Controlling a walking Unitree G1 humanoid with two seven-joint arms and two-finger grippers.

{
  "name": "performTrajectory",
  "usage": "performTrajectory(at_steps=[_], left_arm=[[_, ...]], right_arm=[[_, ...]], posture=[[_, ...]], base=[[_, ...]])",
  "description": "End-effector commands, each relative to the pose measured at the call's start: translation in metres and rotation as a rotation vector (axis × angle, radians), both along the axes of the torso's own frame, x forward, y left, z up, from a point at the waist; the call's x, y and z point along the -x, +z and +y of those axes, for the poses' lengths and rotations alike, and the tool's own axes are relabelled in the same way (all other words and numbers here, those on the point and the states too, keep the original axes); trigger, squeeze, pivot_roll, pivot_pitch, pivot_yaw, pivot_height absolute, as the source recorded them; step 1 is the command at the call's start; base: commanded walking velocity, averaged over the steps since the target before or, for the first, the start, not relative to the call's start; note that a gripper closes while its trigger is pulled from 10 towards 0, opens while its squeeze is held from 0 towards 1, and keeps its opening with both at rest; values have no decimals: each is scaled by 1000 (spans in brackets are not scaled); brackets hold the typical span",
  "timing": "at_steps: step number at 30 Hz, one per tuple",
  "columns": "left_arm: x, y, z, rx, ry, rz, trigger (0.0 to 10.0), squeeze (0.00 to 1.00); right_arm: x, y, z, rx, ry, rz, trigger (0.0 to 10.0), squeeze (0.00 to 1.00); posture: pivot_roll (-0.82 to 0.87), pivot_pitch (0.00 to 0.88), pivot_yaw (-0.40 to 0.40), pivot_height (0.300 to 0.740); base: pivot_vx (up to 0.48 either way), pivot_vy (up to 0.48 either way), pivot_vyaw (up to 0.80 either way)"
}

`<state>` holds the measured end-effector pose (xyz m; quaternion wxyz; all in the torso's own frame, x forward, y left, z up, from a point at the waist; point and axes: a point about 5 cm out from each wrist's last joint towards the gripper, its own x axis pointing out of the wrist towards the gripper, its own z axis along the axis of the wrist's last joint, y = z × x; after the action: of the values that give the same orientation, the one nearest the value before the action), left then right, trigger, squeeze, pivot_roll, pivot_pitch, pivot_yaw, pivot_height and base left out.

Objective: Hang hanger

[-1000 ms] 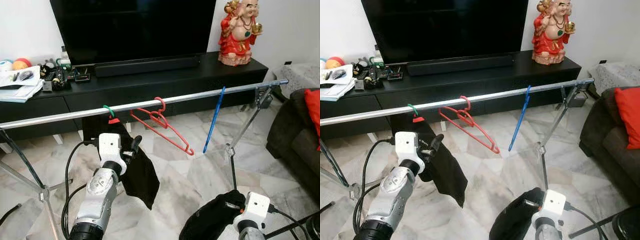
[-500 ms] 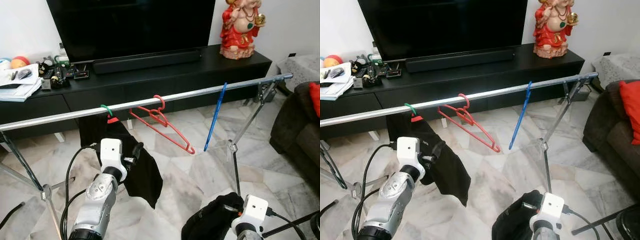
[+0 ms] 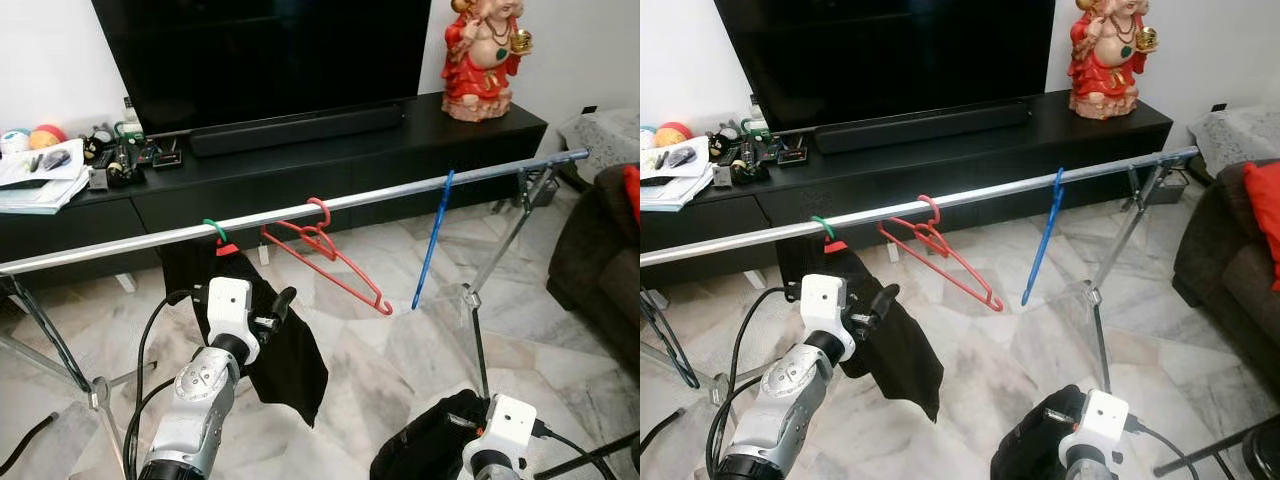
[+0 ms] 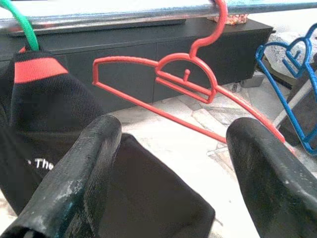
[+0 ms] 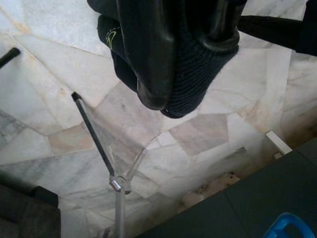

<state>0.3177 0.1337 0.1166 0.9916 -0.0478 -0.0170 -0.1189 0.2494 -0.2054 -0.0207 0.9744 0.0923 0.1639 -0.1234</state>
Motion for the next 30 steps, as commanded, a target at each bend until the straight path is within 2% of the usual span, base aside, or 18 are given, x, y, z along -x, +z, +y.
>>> performTrajectory(at_steps=[1, 13, 30], left_arm=[[2, -2, 1, -13, -9, 10, 10000, 0], [6, -1, -4, -9, -46, 7, 10000, 0], [7, 0, -8, -9, -71, 3, 10000, 0]], right_arm=[[-3, 3, 1, -4, -12, -25, 10000, 0], [-3, 3, 1, -5, -9, -20, 10000, 0], [-4, 4, -1, -9, -22, -21, 10000, 0]], posture=[[-42, 32, 95, 740], [-36, 35, 89, 740], [-35, 51, 80, 740]], base=[[255, 0, 0], [84, 0, 0], [272, 0, 0]])
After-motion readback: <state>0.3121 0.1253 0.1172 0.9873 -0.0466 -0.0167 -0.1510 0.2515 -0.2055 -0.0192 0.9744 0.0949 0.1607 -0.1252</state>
